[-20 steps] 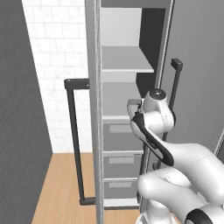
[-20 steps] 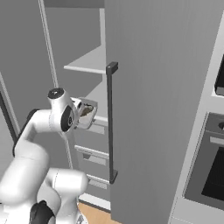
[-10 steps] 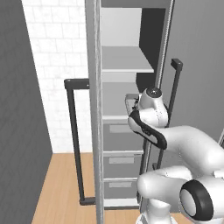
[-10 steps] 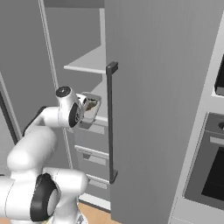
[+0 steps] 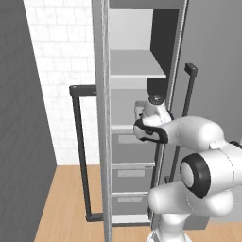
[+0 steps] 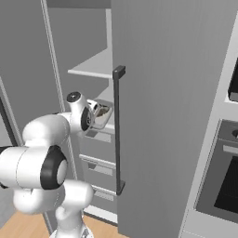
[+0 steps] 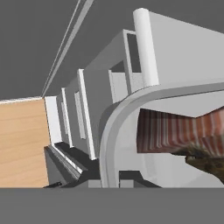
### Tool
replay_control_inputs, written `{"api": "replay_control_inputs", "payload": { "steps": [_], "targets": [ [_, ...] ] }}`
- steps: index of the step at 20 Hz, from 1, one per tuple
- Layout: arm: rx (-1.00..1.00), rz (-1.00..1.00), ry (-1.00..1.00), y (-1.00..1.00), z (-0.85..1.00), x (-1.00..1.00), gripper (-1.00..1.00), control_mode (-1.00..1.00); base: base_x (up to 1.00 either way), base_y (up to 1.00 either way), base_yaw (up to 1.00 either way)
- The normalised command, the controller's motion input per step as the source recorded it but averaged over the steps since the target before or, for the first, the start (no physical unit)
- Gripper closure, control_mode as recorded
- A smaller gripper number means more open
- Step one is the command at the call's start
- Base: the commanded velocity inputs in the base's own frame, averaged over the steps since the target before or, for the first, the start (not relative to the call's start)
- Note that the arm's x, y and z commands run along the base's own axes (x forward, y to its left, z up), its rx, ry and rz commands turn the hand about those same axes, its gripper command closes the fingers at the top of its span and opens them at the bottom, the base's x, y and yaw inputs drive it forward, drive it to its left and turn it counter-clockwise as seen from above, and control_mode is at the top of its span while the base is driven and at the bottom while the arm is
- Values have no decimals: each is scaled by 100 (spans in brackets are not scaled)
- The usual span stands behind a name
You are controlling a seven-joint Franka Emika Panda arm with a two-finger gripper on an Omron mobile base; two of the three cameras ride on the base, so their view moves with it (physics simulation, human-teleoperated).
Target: Take the meat container that has the fish and place it on the second highest rack of the freezer. Then take the vegetable container that has the sweet potato and lemon and place it on the highest rack of the freezer.
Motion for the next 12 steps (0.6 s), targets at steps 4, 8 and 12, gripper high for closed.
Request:
{"api": "replay_control_inputs", "payload": {
  "steps": [4,8,12],
  "targets": [
    [0,0,0,-11,-7,45,100,-100,0,0,0],
    [0,0,0,-14,-28,44,100,-100,0,0,0],
    [0,0,0,-3,-27,40,100,-100,0,0,0]
  ]
}}
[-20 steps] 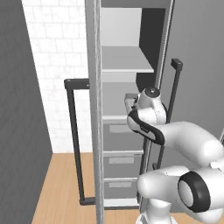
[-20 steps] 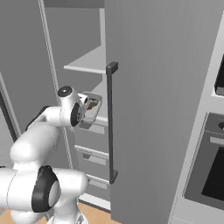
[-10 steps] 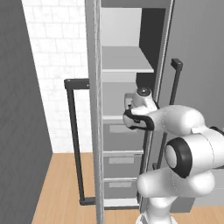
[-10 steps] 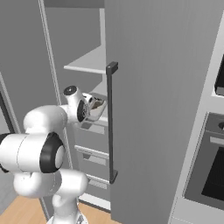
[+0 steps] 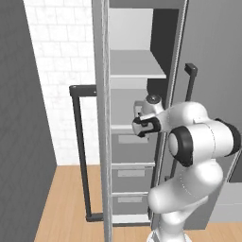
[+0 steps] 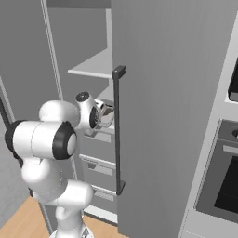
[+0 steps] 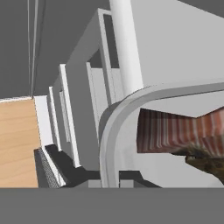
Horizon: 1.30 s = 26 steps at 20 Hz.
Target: Take the meat container that has the fish and place it on the second highest rack of the freezer. Then take the vegetable container that has the sweet potato and lemon and place it on the highest rack of the freezer.
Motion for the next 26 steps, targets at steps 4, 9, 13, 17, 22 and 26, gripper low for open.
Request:
{"api": "replay_control_inputs", "payload": {
  "steps": [4,9,13,17,22,26],
  "targets": [
    [0,0,0,0,-10,49,100,-100,0,0,0],
    [0,0,3,0,-9,51,100,-100,0,0,0],
    [0,0,2,0,-11,50,100,-100,0,0,0],
    [0,0,3,0,-10,52,100,-100,0,0,0],
    [0,0,1,-3,-15,47,100,-100,0,0,0],
    [0,0,0,0,-19,24,-100,-100,0,0,0]
  ]
}}
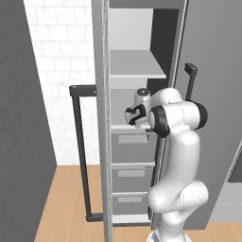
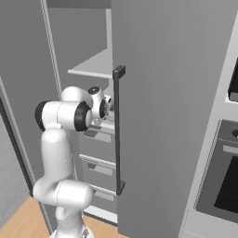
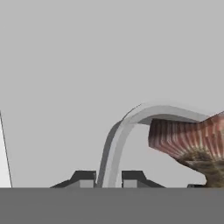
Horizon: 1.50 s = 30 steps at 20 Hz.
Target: Take the meat container that has the fish and place it on the second highest rack of the freezer. Then take the vegetable container that has the sweet potato and lemon and place it on the highest rack of the freezer.
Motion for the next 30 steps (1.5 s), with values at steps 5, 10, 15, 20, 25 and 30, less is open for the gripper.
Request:
{"api": "replay_control_inputs", "payload": {
  "steps": [5,10,15,20,25,30],
  "targets": [
    [0,0,-5,0,-10,-3,-100,-100,0,0,0],
    [0,0,-19,0,4,-47,-100,-100,0,0,0],
    [0,0,-27,0,22,-91,-100,-100,0,0,0],
    [0,1,-23,9,65,-93,-100,-100,0,0,0],
    [0,1,-2,26,100,-86,-100,-100,0,0,0],
    [3,0,3,2,100,-68,-100,-100,0,0,0]
  ]
}}
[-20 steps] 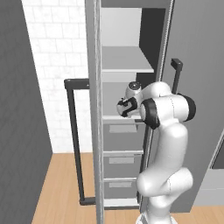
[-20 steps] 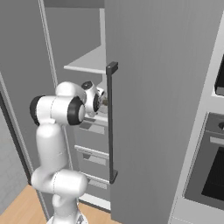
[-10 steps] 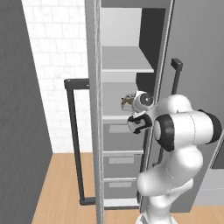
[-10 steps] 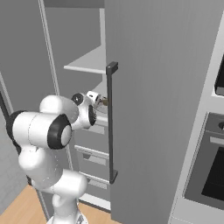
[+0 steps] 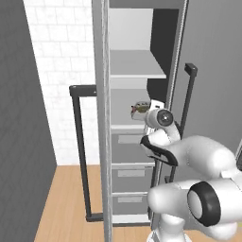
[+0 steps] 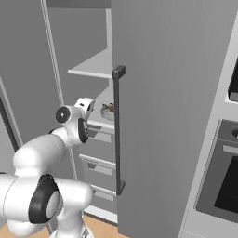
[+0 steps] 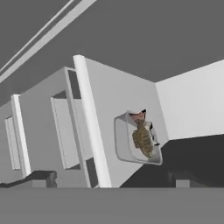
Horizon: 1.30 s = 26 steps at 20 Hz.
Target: Take the meat container that has the fish and place it on the second highest rack of the freezer. Then take the vegetable container that has the sweet potato and lemon and place it on the highest rack of the freezer.
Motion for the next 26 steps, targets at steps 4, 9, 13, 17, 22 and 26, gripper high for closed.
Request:
{"api": "replay_control_inputs", "payload": {
  "steps": [4,9,13,17,22,26],
  "targets": [
    [4,0,12,0,100,-68,-100,-100,0,0,0],
    [0,0,26,0,100,-64,-100,-100,0,0,0],
    [0,0,31,0,73,-81,-100,-100,0,0,0],
    [0,-1,17,-4,-1,-100,-100,-100,0,0,0],
    [-3,1,-29,-39,-38,-100,-100,-100,0,0,0],
    [-6,14,-14,-42,-12,-62,-100,-100,0,0,0]
  ]
}}
